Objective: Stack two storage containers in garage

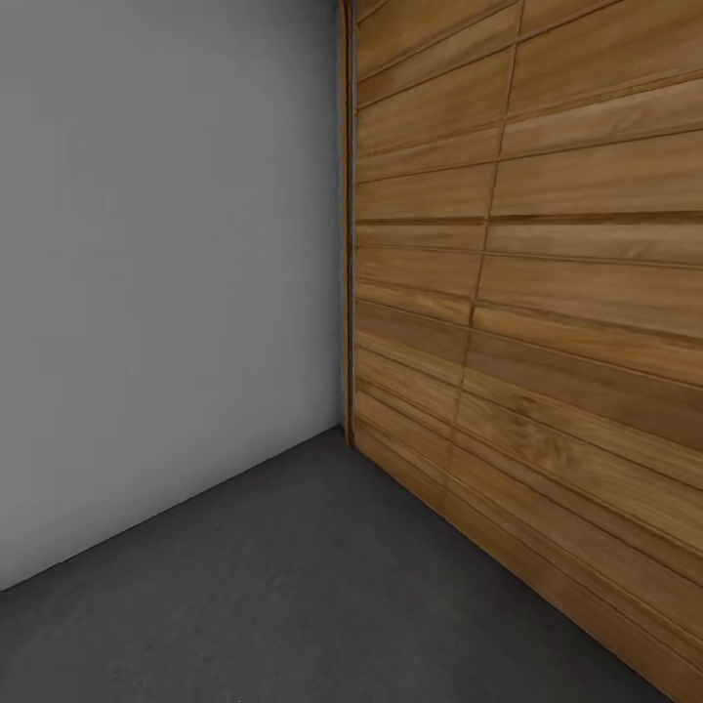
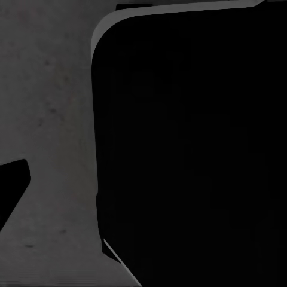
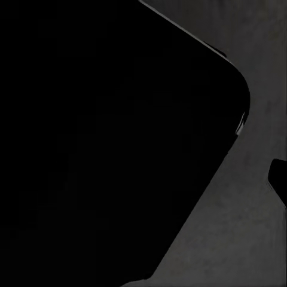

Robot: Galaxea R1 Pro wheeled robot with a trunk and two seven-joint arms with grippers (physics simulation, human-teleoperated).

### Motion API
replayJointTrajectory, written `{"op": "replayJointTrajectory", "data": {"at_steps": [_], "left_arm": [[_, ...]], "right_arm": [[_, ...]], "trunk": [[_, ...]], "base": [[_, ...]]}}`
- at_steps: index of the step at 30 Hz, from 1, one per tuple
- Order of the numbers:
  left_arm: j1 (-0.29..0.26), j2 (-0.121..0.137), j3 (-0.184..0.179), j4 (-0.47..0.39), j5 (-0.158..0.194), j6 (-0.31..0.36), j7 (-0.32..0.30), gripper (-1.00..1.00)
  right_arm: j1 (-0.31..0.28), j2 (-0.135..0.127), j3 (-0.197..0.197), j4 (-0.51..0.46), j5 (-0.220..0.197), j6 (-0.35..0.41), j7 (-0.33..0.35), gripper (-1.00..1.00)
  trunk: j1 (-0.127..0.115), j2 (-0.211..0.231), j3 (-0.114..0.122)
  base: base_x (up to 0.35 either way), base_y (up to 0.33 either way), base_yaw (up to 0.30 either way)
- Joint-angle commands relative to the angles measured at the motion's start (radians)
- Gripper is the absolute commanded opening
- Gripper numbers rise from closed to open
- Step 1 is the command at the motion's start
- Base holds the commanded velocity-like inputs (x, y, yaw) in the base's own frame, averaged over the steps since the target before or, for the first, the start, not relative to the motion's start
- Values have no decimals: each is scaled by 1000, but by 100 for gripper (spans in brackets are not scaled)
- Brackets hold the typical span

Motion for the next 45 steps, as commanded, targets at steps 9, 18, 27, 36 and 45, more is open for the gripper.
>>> {"op": "replayJointTrajectory", "data": {"at_steps": [9, 18, 27, 36, 45], "left_arm": [[0, 0, 0, 0, 0, -1, 0, 100], [0, 0, 0, 0, 0, -1, 0, 100], [0, 0, 1, 0, 0, -1, 0, 100], [0, 0, 1, 0, 0, -1, 0, 100], [0, 0, 1, 0, 0, -1, 0, 100]], "right_arm": [[0, 0, 2, 0, -1, -3, 0, 100], [0, 0, 2, 0, -1, -3, 0, 100], [0, -1, 2, 0, -1, -2, -2, 100], [0, -1, 1, 0, -3, 1, -27, 100], [0, -1, 1, 1, -6, 3, -41, 100]], "trunk": [[0, 0, -1], [0, 0, -1], [0, 0, -1], [0, 0, -1], [0, 0, -1]], "base": [[0, 0, 300], [0, 0, 300], [0, 0, 298], [0, 0, 291], [0, 0, 290]]}}
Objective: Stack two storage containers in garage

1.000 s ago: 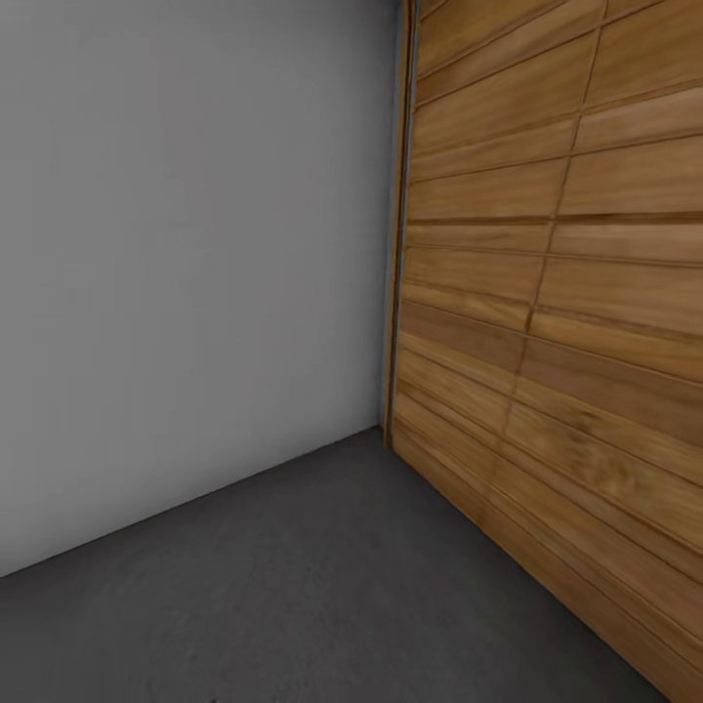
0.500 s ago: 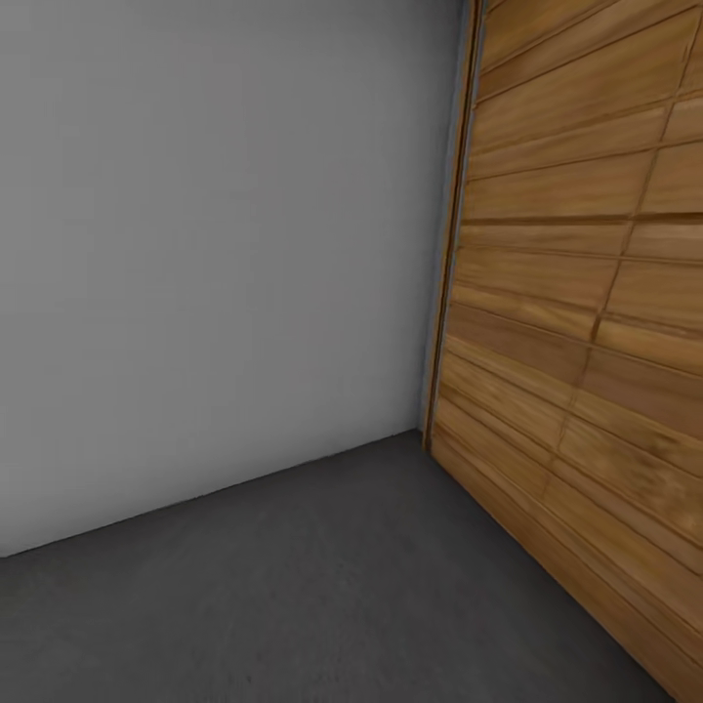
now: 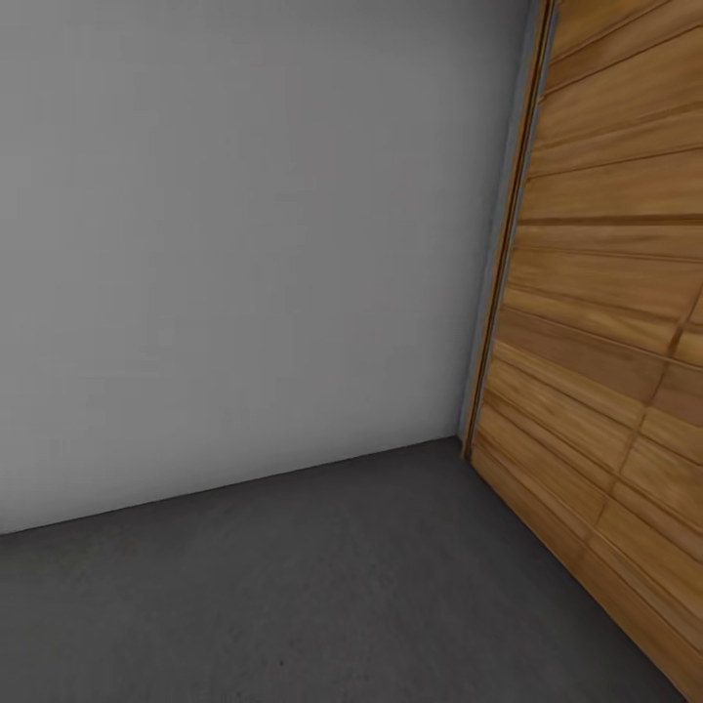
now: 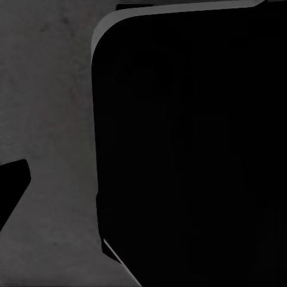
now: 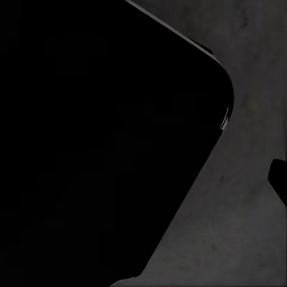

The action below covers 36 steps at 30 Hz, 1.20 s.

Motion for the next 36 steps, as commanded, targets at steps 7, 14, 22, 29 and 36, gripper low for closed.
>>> {"op": "replayJointTrajectory", "data": {"at_steps": [7, 14, 22, 29, 36], "left_arm": [[0, 0, -1, 0, 0, -1, 0, 100], [0, 0, -1, 0, 0, -1, 0, 100], [0, 0, -1, 0, 0, -1, 0, 100], [0, 0, -1, 0, 0, -1, 0, 100], [0, 0, 0, 0, 0, -1, 0, 100]], "right_arm": [[0, 0, 5, 0, -2, -1, -4, 100], [0, 0, 3, 0, -2, -3, -4, 100], [0, 0, 3, 0, -2, -2, -3, 100], [0, 0, 4, 1, -2, -1, -3, 100], [0, 0, 4, 1, -2, -2, -4, 100]], "trunk": [[0, 0, -1], [0, 0, -1], [0, 0, -1], [0, 0, -1], [0, 0, -1]], "base": [[0, 0, 290], [0, 0, 290], [0, 0, 290], [0, 0, 290], [0, 0, 290]]}}
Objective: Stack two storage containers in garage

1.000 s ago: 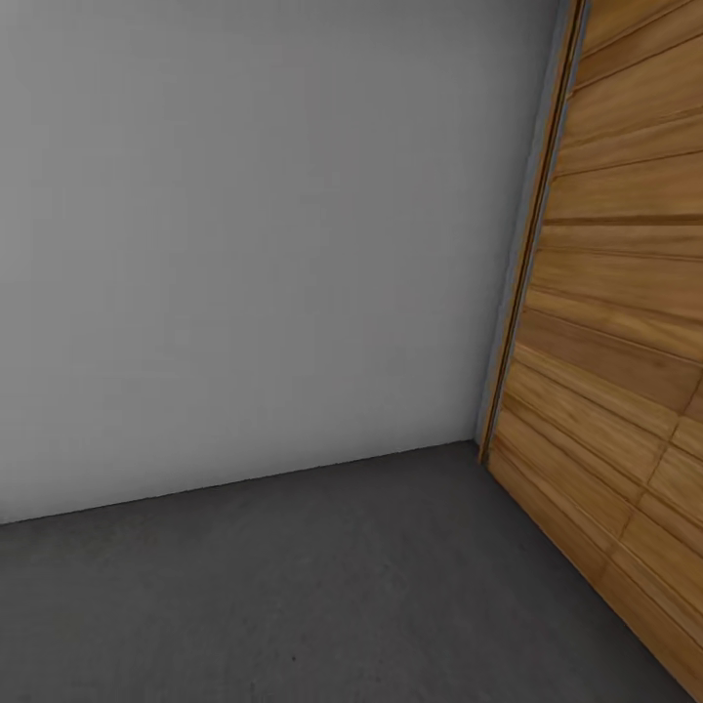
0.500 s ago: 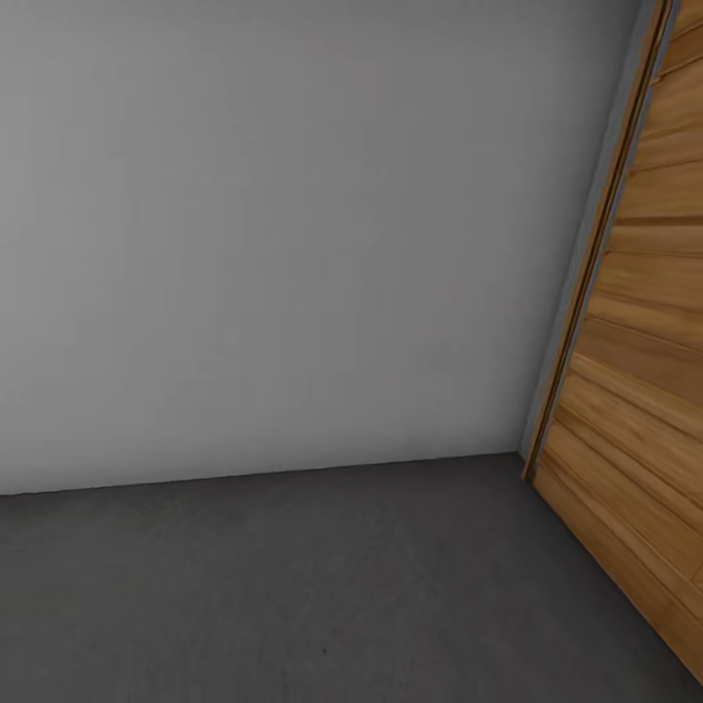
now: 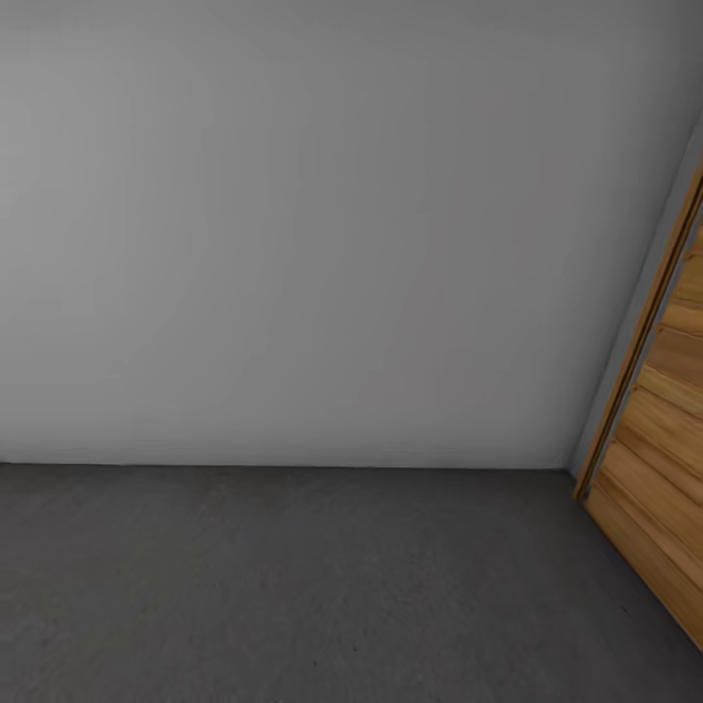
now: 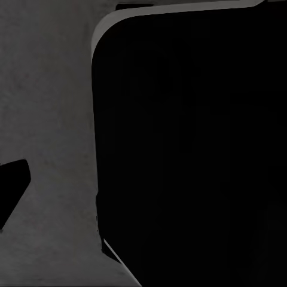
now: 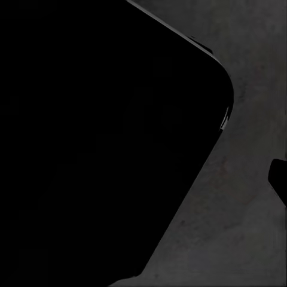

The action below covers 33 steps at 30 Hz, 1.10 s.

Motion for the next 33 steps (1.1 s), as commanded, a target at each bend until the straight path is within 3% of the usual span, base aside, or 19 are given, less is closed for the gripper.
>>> {"op": "replayJointTrajectory", "data": {"at_steps": [1, 33], "left_arm": [[0, 0, -1, 0, 0, -1, 0, 100], [0, 0, -1, 0, 0, -1, 0, 100]], "right_arm": [[0, 0, 4, 0, -2, -3, -4, 100], [0, 1, -3, 1, -3, -30, -4, 100]], "trunk": [[0, 0, -1], [0, 0, -1]], "base": [[0, 0, 290], [0, 0, 290]]}}
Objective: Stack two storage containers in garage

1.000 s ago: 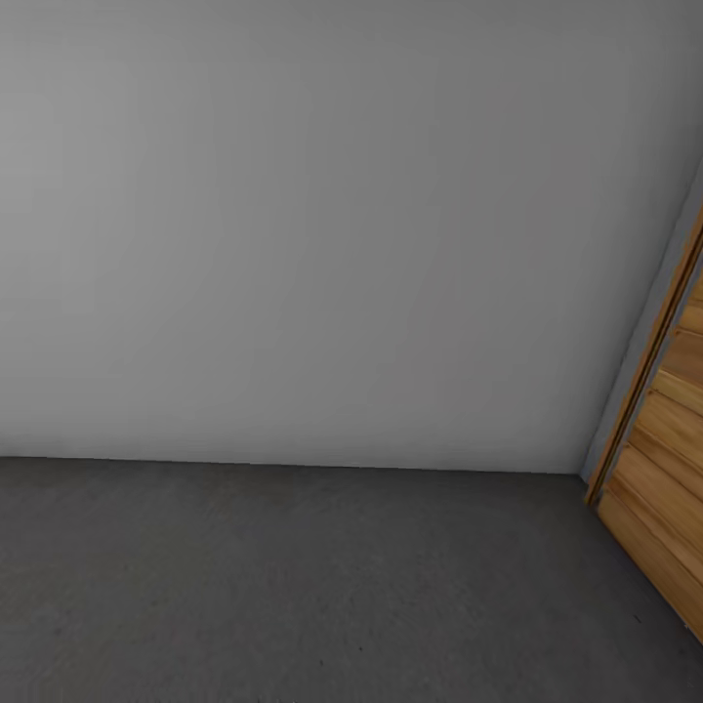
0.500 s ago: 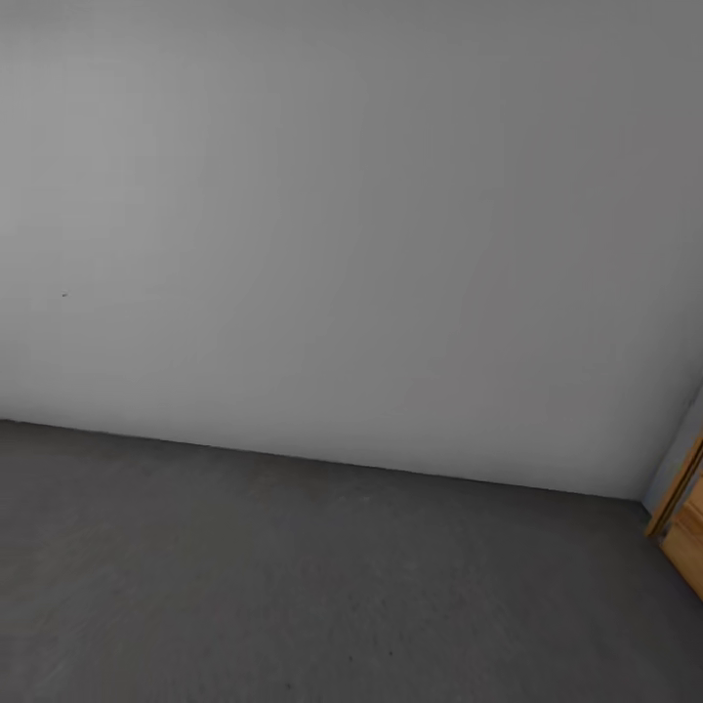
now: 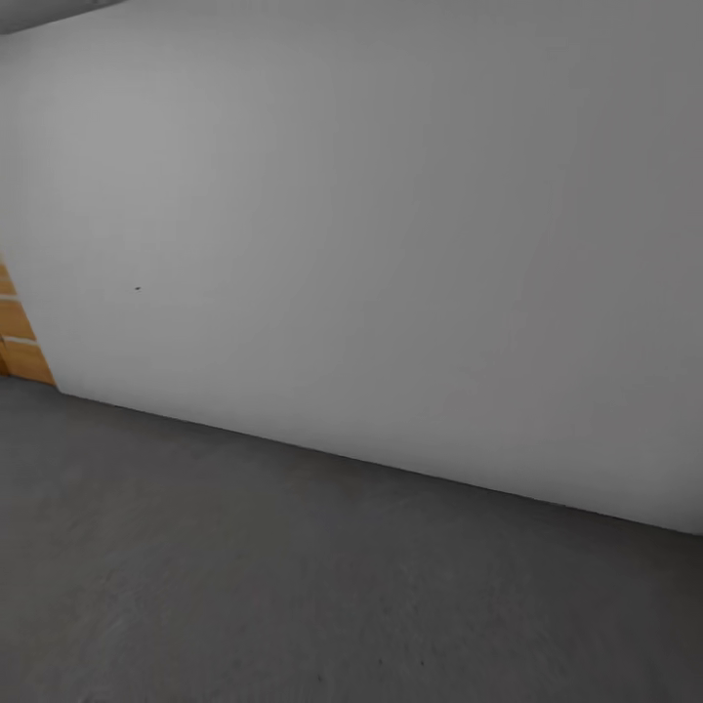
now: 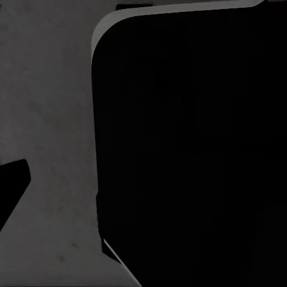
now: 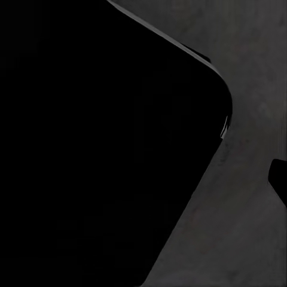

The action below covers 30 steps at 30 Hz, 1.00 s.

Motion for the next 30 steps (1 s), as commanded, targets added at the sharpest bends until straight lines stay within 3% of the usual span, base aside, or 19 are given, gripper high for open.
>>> {"op": "replayJointTrajectory", "data": {"at_steps": [1, 6, 30], "left_arm": [[0, 0, 0, 0, 0, -1, 0, 100], [0, 0, 1, 0, 0, -1, 0, 100], [0, 0, 0, 0, 0, -1, 0, 100]], "right_arm": [[0, 0, 5, 0, -2, -3, -4, 100], [0, -2, 5, 0, -43, -8, -5, 100], [0, -2, 5, 0, -45, -8, -6, 100]], "trunk": [[0, 0, -1], [0, 0, -1], [0, 0, -1]], "base": [[0, 0, 290], [0, 0, 290], [0, 0, 290]]}}
